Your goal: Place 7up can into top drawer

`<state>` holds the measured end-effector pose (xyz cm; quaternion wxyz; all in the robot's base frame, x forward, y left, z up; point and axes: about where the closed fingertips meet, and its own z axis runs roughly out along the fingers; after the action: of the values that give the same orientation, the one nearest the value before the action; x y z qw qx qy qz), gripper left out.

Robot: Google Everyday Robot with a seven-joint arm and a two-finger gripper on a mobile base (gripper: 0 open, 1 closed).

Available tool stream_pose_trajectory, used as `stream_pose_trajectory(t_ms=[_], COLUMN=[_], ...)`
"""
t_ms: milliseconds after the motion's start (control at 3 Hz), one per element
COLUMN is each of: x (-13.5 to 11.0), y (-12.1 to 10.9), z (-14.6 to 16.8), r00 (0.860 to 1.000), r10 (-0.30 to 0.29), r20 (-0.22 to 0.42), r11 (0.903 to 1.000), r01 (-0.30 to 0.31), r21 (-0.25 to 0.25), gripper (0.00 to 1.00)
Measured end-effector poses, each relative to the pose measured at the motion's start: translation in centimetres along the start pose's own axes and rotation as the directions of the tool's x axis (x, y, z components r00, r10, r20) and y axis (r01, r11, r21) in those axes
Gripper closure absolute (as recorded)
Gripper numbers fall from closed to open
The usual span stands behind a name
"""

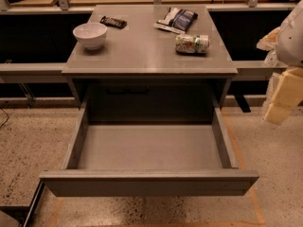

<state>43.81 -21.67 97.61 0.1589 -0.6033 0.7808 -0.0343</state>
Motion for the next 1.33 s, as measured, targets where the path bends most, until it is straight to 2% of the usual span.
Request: stream_pose_trajectory(t_ms=[333,667,1000,1333], x=[0.0,-1.4,-2.4,-2.2], y=[0.0,-2.2,-5.7,-10.6], z=[0.0,0.8,2.2,3.3], r00=[1.000,0.999,0.993,0.974], r10=[0.000,-0.009,0.029,0.118], r20=[0.000,0.033,0.113,0.195], r11=[1.0000,0.9995,0.9976,0.9870], r01=[0.000,0.008,-0.036,-0.137], r21=[0.000,0.031,0.060,0.084], gripper=[0.00,0.00,0.00,0.00])
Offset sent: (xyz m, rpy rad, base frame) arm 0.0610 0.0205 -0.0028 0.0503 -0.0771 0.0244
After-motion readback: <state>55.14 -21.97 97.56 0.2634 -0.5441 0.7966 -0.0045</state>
